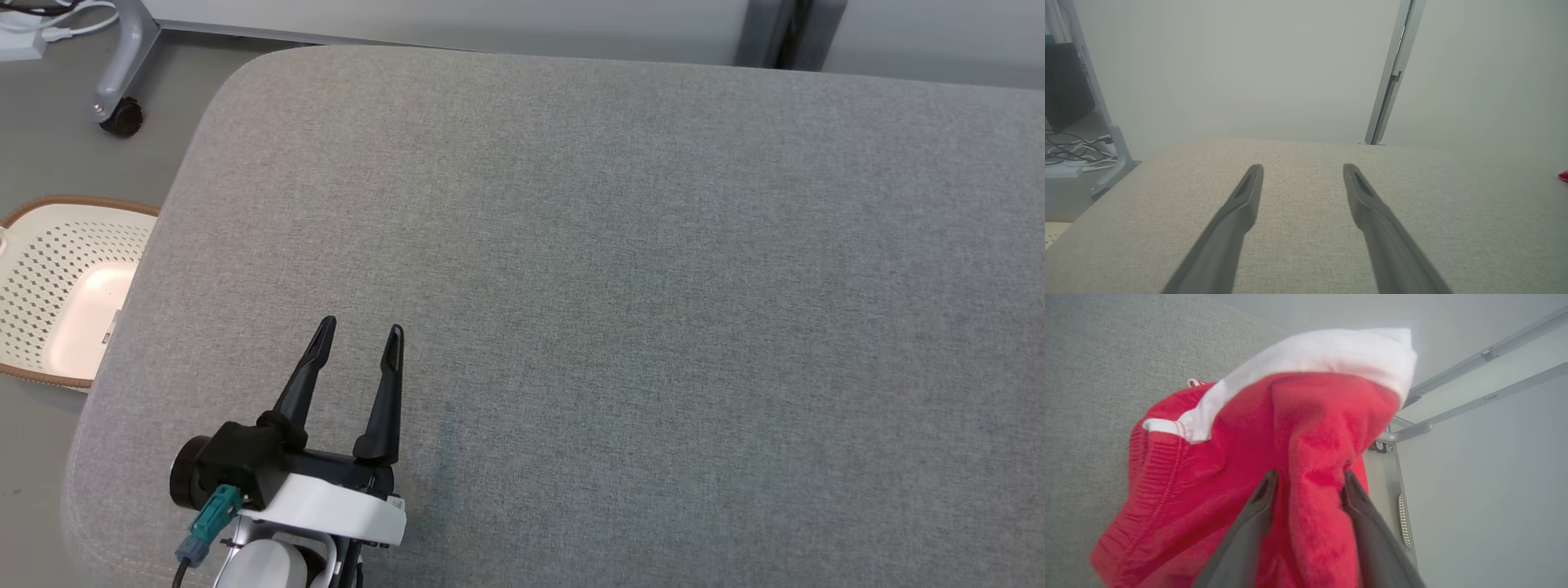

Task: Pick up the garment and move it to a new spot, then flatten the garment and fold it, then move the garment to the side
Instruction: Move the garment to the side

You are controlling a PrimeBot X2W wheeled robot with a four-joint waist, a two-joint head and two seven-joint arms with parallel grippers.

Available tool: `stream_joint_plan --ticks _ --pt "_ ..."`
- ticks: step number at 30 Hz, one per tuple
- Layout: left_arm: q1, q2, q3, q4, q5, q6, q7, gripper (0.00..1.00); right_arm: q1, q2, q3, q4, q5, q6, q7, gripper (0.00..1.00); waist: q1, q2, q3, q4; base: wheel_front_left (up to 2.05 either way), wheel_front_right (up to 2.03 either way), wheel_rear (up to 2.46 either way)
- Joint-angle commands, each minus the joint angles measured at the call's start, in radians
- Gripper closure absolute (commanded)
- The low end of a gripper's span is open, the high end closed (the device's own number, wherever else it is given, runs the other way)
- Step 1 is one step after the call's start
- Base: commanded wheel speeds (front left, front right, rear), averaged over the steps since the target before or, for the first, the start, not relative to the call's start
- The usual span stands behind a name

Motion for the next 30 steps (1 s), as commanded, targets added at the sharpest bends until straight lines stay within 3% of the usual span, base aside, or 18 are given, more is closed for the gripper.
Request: stream_joint_plan --ticks 1,16,22,30 --pt "-0.016 0.004 0.008 0.002 0.005 -0.003 -0.001 0.0 0.005 0.012 -0.014 -0.005 -0.011 -0.001 -0.008 0.0 0.0 -0.0001 0.0 -0.002 0.0 0.0 0.0" --pt "0.014 0.004 0.011 0.019 0.018 -0.011 -0.001 0.0 -0.037 0.057 -0.085 -0.133 -0.109 -0.001 -0.015 0.0 0.0 -0.0001 -0.032 -0.004 0.0 0.0 0.0" --pt "0.025 0.004 0.01 0.023 0.018 -0.009 -0.001 0.0 -0.047 0.106 -0.071 -0.223 -0.074 -0.001 -0.061 0.0 0.0 -0.0001 -0.058 -0.002 0.0 0.0 0.0" --pt "0.031 0.004 0.026 0.017 0.038 0.006 -0.001 0.0 0.002 0.24 0.039 -0.362 0.073 0.0 -0.251 0.0 0.0 -0.0001 -0.13 -0.006 0.0 0.0 0.0"
